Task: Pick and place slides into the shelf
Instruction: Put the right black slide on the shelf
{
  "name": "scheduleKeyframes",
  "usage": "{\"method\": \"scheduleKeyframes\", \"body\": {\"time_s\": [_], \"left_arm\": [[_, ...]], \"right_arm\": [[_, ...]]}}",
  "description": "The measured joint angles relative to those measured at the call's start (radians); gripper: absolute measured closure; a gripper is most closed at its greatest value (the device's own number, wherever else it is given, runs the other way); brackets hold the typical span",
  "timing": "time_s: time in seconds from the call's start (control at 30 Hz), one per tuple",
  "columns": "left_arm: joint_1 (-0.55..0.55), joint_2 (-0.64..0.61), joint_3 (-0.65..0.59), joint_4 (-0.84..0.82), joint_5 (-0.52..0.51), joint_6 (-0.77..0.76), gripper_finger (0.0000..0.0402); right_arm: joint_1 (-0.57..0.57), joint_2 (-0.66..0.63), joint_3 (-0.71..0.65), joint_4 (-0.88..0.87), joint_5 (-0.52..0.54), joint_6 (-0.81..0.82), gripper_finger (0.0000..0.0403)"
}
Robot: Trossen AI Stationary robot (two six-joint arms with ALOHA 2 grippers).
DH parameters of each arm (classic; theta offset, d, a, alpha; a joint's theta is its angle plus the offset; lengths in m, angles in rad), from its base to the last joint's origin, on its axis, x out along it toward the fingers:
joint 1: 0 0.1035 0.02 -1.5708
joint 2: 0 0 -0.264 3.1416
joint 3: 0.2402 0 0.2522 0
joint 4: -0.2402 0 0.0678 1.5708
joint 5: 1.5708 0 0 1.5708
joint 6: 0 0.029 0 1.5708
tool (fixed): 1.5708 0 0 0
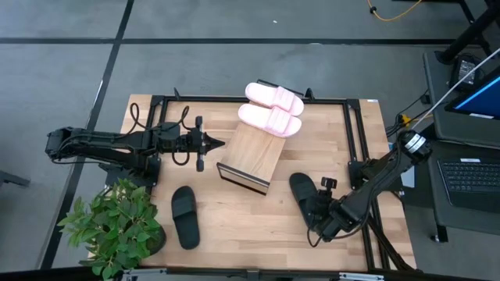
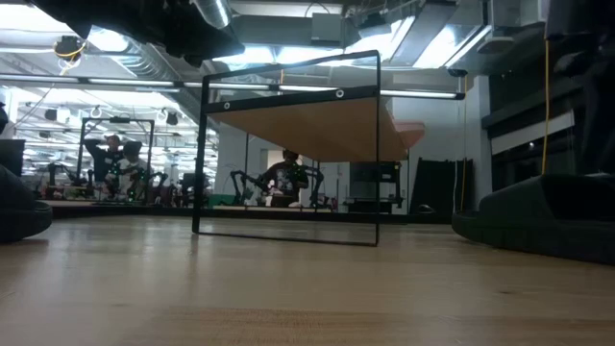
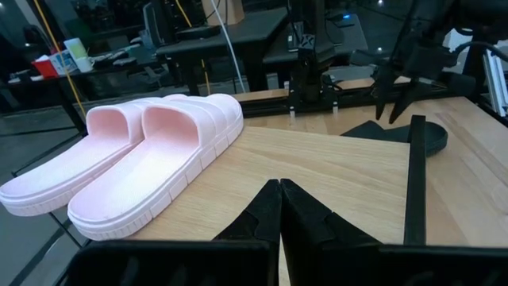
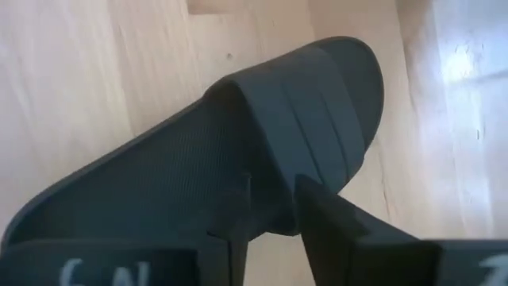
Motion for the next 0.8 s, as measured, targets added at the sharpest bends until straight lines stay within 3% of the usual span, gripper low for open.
{"method": "scheduleKeyframes", "body": {"time_s": [0.23,0.53,0.8], "left_arm": [[0.000,0.000,0.000,-0.026,0.000,0.006,0.0401],[-0.042,0.000,0.000,-0.053,0.000,0.007,0.0401],[-0.089,0.000,0.000,-0.069,0.000,0.007,0.0401]], "right_arm": [[-0.001,0.030,0.000,-0.011,0.001,-0.023,0.0273],[-0.001,0.089,-0.001,-0.016,0.085,-0.021,0.0272],[-0.018,0.133,-0.001,-0.017,0.092,-0.025,0.0272]]}}
